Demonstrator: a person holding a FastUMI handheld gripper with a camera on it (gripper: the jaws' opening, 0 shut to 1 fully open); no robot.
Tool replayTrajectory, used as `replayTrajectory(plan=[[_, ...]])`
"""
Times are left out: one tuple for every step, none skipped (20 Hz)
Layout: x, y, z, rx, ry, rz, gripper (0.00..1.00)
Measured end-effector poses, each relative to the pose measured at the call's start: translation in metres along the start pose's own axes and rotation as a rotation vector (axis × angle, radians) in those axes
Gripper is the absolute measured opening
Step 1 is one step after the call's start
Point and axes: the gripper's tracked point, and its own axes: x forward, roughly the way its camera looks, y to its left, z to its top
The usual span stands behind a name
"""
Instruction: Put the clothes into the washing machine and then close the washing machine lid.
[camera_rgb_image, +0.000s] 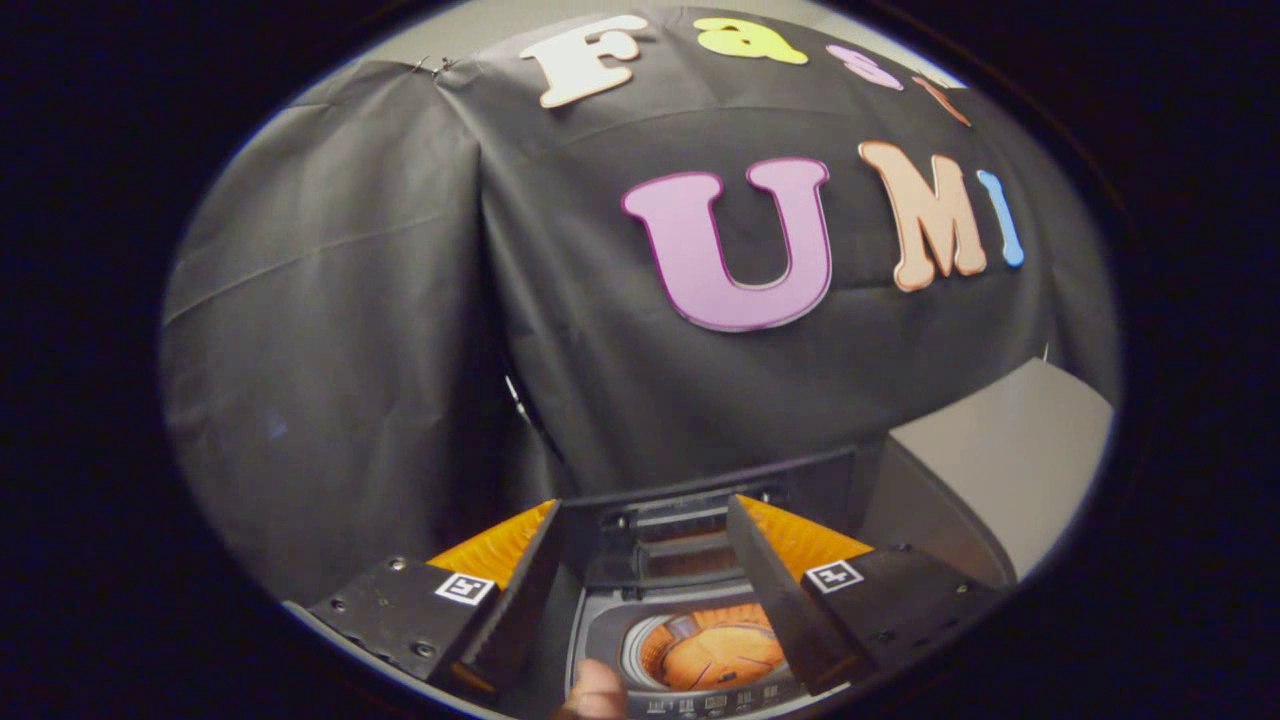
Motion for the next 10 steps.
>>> replayTrajectory(plan=[[0.012,-0.004,0.010,-0.008,-0.011,-0.011,0.97],[0.025,-0.007,0.016,-0.004,-0.014,-0.018,0.97],[0.039,-0.012,0.019,-0.002,-0.011,-0.024,0.97],[0.056,-0.016,0.018,0.003,-0.004,-0.038,0.97],[0.072,-0.022,0.017,-0.002,0.004,-0.050,0.97],[0.088,-0.027,0.015,-0.013,0.023,-0.065,0.97],[0.105,-0.033,0.007,-0.021,0.055,-0.075,0.97],[0.123,-0.037,0.000,-0.035,0.092,-0.082,0.97],[0.139,-0.038,-0.009,-0.047,0.128,-0.082,0.98],[0.153,-0.040,-0.015,-0.054,0.156,-0.087,0.98]])
